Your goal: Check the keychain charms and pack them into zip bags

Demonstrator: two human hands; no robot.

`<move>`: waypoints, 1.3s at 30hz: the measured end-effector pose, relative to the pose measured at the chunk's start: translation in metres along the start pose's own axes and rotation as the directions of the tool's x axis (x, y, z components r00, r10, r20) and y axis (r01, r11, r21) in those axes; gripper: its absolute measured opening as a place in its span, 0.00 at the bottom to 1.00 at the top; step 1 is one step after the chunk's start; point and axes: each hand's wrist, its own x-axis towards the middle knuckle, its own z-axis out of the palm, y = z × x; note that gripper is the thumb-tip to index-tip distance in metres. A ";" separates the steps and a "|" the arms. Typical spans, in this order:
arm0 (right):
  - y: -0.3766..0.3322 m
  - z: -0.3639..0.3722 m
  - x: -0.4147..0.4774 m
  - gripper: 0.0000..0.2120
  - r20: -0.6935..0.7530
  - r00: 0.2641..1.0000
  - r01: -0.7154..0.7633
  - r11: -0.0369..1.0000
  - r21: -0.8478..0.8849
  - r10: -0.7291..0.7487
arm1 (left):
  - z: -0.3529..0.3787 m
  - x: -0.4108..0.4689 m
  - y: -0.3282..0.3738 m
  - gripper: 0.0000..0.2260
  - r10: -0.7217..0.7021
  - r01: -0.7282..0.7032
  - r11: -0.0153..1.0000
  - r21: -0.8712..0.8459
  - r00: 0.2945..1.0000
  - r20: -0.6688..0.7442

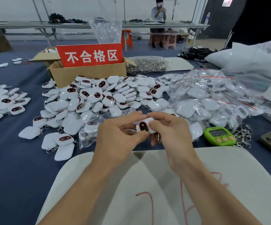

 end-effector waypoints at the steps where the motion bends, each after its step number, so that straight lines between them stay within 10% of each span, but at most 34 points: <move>1: 0.000 0.000 0.001 0.08 -0.009 1.000 -0.022 1.000 0.013 0.022 | 0.000 0.000 0.000 0.24 0.010 -0.010 1.000 0.011 1.000 0.021; 10: -0.008 -0.003 -0.002 0.10 0.177 0.983 -0.069 0.994 0.084 0.053 | 0.001 0.005 0.001 0.03 -0.070 0.063 0.991 -0.117 0.996 -0.059; 20: -0.004 -0.001 -0.003 0.04 0.119 0.992 -0.019 0.994 -0.107 0.032 | -0.003 0.010 0.001 0.05 -0.194 0.153 0.958 -0.243 0.968 -0.157; 26: -0.001 -0.003 0.000 0.09 -0.115 0.992 0.020 0.958 -0.286 -0.054 | -0.003 0.011 -0.014 0.04 -0.031 0.096 0.978 0.186 0.946 -0.321; 32: 0.000 -0.003 0.001 0.03 -0.281 0.954 0.009 0.947 -0.321 -0.104 | 0.011 0.014 -0.014 0.18 -0.123 0.234 0.588 0.774 0.972 -0.201; 39: 0.003 -0.001 0.001 0.07 -0.293 0.950 -0.013 0.927 -0.376 -0.105 | 0.016 0.005 -0.009 0.11 -0.097 0.161 0.658 0.736 0.987 -0.129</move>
